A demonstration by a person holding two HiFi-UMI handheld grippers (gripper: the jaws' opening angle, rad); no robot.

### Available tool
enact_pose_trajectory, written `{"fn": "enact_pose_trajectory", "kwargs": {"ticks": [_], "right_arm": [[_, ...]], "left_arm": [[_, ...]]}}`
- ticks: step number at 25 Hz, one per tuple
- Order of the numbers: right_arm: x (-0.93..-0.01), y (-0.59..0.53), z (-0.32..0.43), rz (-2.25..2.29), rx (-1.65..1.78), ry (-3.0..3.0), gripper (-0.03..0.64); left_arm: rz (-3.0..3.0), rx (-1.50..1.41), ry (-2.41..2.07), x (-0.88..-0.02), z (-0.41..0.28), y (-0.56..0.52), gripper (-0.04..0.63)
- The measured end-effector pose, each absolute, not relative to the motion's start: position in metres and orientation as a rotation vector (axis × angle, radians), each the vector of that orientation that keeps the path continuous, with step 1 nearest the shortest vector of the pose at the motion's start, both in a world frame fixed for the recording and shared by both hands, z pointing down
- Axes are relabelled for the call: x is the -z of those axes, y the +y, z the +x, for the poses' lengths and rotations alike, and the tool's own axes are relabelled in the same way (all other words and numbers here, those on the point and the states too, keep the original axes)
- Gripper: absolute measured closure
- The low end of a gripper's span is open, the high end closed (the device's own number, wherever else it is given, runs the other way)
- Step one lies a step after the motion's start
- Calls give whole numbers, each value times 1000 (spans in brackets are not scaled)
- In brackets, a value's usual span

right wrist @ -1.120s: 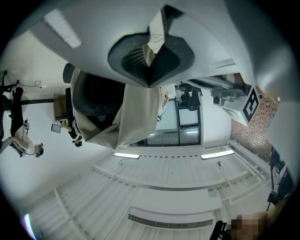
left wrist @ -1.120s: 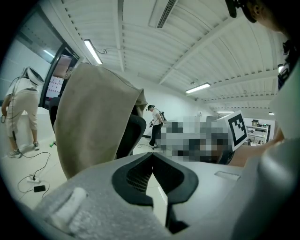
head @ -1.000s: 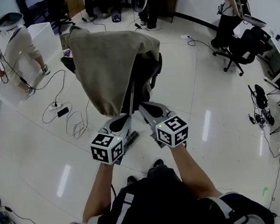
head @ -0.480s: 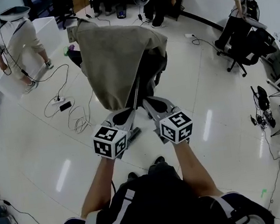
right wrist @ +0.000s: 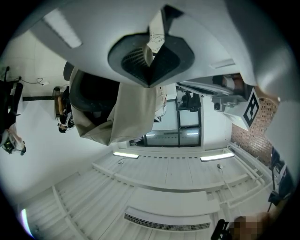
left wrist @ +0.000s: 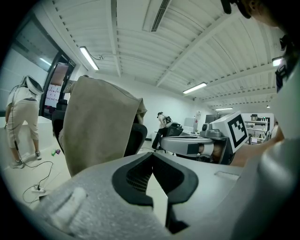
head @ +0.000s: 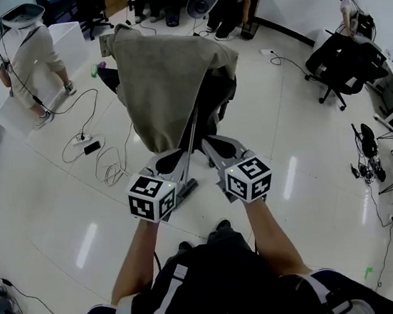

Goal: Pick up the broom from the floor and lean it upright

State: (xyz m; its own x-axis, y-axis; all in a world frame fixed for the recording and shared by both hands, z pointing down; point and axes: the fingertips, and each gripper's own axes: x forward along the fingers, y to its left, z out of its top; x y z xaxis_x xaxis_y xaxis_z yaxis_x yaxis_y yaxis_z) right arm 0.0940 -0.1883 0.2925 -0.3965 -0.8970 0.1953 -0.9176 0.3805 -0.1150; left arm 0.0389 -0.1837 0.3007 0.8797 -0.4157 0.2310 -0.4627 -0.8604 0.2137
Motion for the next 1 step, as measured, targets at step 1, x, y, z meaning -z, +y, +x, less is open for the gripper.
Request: {"fn": "enact_pose_trajectory", "kwargs": {"ticks": [1], "right_arm": [[-292, -188, 93, 1662, -313, -2528, 614]], "left_arm": [[2787, -255, -665, -300, 38, -184, 594]]}}
